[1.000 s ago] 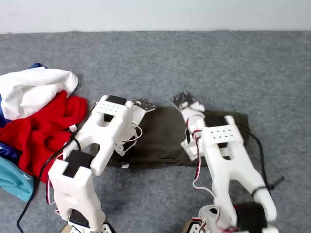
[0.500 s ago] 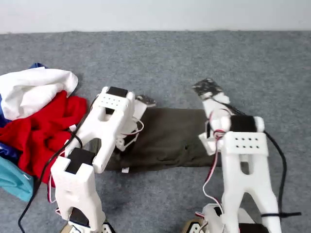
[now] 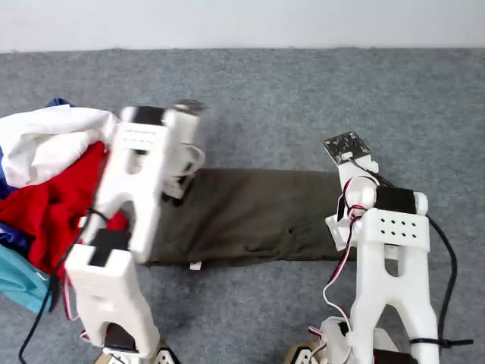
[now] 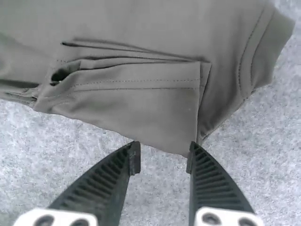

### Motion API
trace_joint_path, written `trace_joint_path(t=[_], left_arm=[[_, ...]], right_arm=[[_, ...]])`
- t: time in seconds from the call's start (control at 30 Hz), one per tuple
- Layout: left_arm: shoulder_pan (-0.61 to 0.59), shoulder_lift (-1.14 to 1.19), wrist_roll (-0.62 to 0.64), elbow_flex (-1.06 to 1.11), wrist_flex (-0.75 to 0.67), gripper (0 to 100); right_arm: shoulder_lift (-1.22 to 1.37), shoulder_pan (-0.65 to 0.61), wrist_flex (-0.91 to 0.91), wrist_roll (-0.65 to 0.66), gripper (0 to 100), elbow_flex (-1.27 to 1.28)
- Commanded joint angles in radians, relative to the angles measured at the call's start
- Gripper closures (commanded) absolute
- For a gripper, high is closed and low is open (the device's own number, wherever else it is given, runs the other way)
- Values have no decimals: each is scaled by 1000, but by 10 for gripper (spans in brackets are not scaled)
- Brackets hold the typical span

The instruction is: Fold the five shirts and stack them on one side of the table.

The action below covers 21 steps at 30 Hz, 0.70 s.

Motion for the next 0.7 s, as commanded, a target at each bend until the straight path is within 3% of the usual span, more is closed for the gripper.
trace_joint_path(t=[0.0, 0.2, 0.4, 0.67], left_arm=[[-117, -6, 17, -31, 34, 912], [-117, -6, -97, 35, 34, 867], [-115, 18, -98, 58, 2, 864], [-114, 236, -63, 5, -41, 866]], right_arm=[[-28, 4, -7, -12, 823, -5], [-28, 10, -38, -12, 825, 28], [-28, 7, -88, -12, 826, 78], [-28, 10, -93, -5, 826, 87]])
